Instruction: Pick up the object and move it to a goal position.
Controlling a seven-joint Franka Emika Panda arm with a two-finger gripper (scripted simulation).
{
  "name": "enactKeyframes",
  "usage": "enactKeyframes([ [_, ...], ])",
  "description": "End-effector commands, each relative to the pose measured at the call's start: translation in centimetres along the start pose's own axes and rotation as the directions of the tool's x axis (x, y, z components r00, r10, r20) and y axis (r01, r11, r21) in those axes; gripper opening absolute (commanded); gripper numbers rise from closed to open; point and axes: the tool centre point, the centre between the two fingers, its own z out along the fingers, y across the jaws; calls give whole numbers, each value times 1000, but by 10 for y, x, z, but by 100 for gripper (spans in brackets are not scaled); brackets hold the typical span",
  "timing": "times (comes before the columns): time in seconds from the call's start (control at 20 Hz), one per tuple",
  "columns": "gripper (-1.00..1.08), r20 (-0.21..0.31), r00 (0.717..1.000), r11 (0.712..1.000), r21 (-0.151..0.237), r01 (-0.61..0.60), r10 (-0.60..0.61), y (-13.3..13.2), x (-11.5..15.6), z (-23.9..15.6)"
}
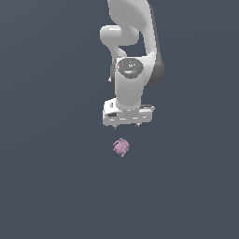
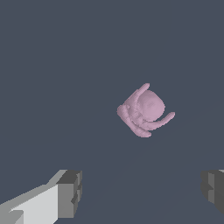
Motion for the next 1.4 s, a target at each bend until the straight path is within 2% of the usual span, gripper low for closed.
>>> enactKeyframes([
  [0.0,100,0,1000,1000,0,0,0,0,0,0],
  [0.5,100,15,1000,999,28,20,-21,-18,-4,-5],
  [0.9,100,11,999,998,24,51,-51,-15,-1,-2],
  [1.35,100,-2,982,982,9,189,-189,-5,9,11],
])
